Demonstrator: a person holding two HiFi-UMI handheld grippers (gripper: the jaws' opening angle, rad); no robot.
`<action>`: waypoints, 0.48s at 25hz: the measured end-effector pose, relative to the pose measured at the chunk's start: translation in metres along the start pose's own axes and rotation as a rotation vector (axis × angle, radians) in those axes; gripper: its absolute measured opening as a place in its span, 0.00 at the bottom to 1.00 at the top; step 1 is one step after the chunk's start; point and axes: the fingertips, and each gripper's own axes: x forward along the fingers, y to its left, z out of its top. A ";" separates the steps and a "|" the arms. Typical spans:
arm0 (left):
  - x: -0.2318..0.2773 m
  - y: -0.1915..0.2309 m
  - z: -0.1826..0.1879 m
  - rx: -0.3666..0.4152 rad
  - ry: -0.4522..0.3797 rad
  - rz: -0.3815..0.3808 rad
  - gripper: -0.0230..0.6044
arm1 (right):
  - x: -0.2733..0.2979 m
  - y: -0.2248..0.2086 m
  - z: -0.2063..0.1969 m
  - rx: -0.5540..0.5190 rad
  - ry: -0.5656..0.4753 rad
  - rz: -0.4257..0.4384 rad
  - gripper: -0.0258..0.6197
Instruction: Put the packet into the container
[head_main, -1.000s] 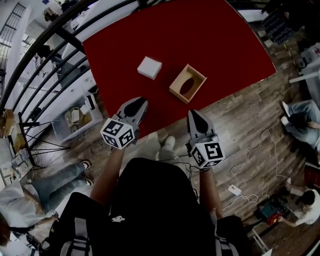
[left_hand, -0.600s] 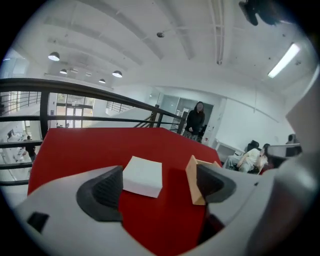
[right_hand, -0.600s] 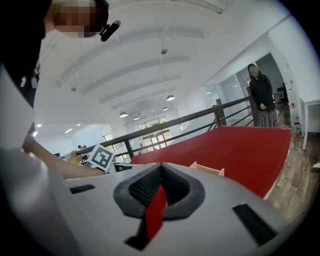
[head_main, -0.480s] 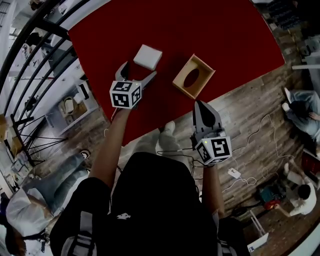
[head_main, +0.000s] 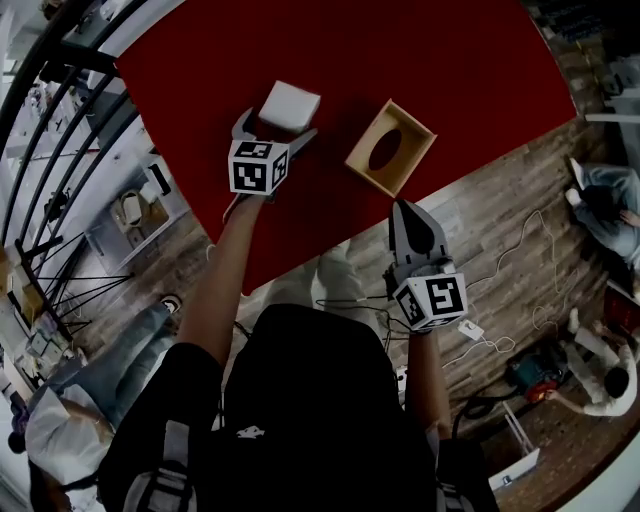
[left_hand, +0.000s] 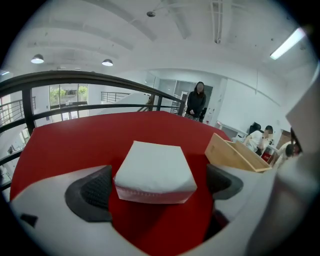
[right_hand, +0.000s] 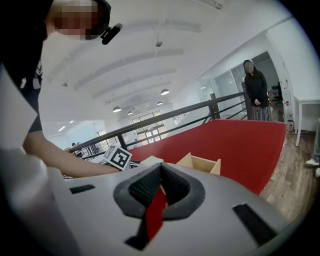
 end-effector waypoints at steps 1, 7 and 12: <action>0.002 -0.001 -0.001 0.001 -0.001 0.002 0.94 | 0.001 0.001 -0.001 0.001 0.002 0.002 0.07; 0.011 -0.001 -0.002 0.015 0.000 -0.009 0.93 | 0.003 -0.002 -0.004 0.007 0.013 -0.002 0.07; 0.007 -0.002 0.002 0.042 0.016 -0.002 0.79 | 0.001 -0.005 -0.007 0.012 0.016 -0.003 0.07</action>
